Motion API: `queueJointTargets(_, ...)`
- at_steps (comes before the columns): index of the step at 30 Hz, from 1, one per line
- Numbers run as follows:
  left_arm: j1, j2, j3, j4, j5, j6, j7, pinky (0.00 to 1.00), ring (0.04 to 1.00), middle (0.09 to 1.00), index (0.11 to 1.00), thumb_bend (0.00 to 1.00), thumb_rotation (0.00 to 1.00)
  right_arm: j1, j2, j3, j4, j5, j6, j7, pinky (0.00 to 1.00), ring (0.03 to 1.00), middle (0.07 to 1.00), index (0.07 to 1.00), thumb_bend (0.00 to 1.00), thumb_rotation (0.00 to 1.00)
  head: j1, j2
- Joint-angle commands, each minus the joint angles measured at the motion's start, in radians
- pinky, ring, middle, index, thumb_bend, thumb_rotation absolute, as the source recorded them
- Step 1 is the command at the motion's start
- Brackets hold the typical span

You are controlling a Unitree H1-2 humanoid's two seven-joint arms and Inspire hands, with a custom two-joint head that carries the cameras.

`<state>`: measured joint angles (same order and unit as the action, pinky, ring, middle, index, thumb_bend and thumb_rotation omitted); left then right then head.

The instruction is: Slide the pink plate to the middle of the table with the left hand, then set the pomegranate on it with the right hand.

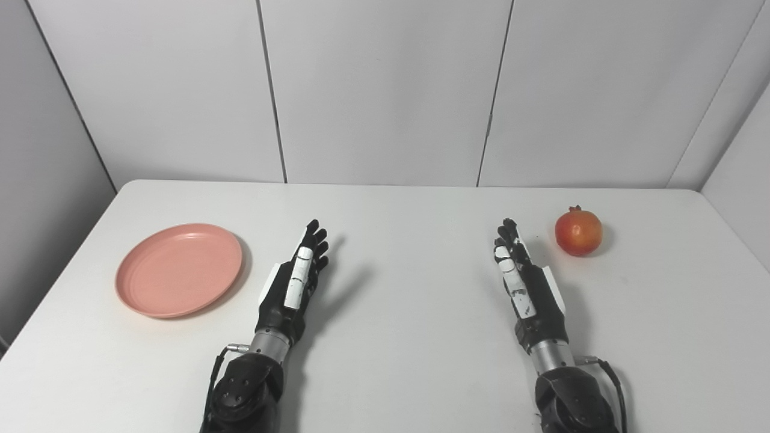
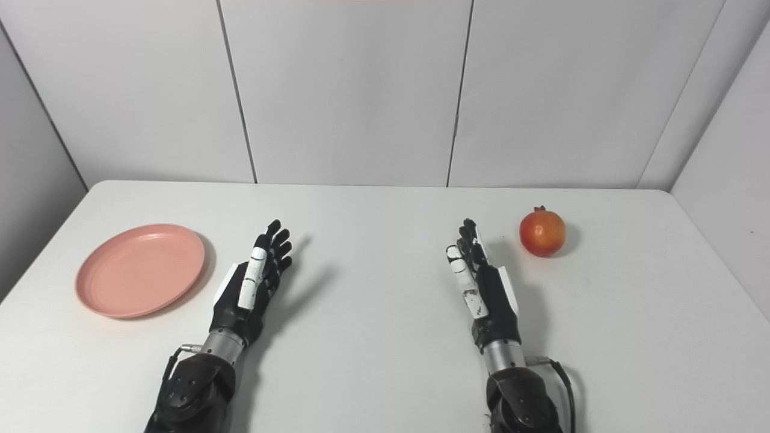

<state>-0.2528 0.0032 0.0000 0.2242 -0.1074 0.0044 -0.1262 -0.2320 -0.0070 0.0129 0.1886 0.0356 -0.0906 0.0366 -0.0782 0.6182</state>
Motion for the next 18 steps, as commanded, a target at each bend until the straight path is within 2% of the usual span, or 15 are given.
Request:
queueJointTargets(1,-0.02,0.003,-0.004,-0.014,0.007,-0.015,0.002,1.0,1.0,1.0,1.0,0.71,1.0,-0.027,-0.002,0.001,-0.024,0.004,-0.026,0.009,1.0,1.0,1.0,1.0,0.75,0.87,0.001,-0.001)
queueJointTargets(8,-0.024,0.0,-0.007,-0.005,0.014,-0.027,0.006,1.0,1.0,1.0,1.0,0.71,1.0,-0.031,-0.009,-0.002,-0.014,0.03,-0.045,0.031,1.0,1.0,1.0,1.0,0.74,0.84,0.029,-0.015)
queueJointTargets(9,-0.024,-0.002,-0.009,-0.003,0.014,-0.028,0.005,1.0,1.0,1.0,1.0,0.71,1.0,-0.03,-0.011,-0.003,-0.012,0.031,-0.048,0.033,1.0,1.0,1.0,1.0,0.74,0.84,0.045,-0.02)
queueJointTargets(10,-0.022,-0.007,-0.01,-0.001,0.011,-0.028,0.005,1.0,1.0,1.0,1.0,0.71,1.0,-0.025,-0.014,-0.005,-0.013,0.027,-0.047,0.032,1.0,1.0,1.0,1.0,0.74,0.85,0.093,-0.031)
queueJointTargets(11,-0.02,-0.01,-0.012,0.0,0.008,-0.029,0.003,1.0,1.0,1.0,1.0,0.71,1.0,-0.021,-0.016,-0.007,-0.018,0.027,-0.042,0.033,1.0,1.0,1.0,1.0,0.74,0.85,0.093,-0.031)
queueJointTargets(12,-0.018,-0.015,-0.016,0.0,0.009,-0.029,0.003,1.0,1.0,1.0,1.0,0.71,1.0,-0.014,-0.023,-0.009,-0.025,0.03,-0.037,0.039,1.0,1.0,1.0,1.0,0.74,0.85,0.143,-0.046)
queueJointTargets(13,-0.016,-0.019,-0.02,0.002,0.013,-0.032,0.004,1.0,1.0,1.0,1.0,0.71,1.0,-0.009,-0.029,-0.01,-0.026,0.039,-0.041,0.048,1.0,1.0,1.0,1.0,0.73,0.85,0.152,-0.048)
queueJointTargets(18,-0.022,-0.047,-0.038,0.045,0.049,-0.069,0.036,1.0,1.0,1.0,1.0,0.72,1.0,-0.001,-0.067,-0.026,-0.015,0.089,-0.049,0.1,1.0,1.0,1.0,1.0,0.71,0.83,0.274,-0.083)
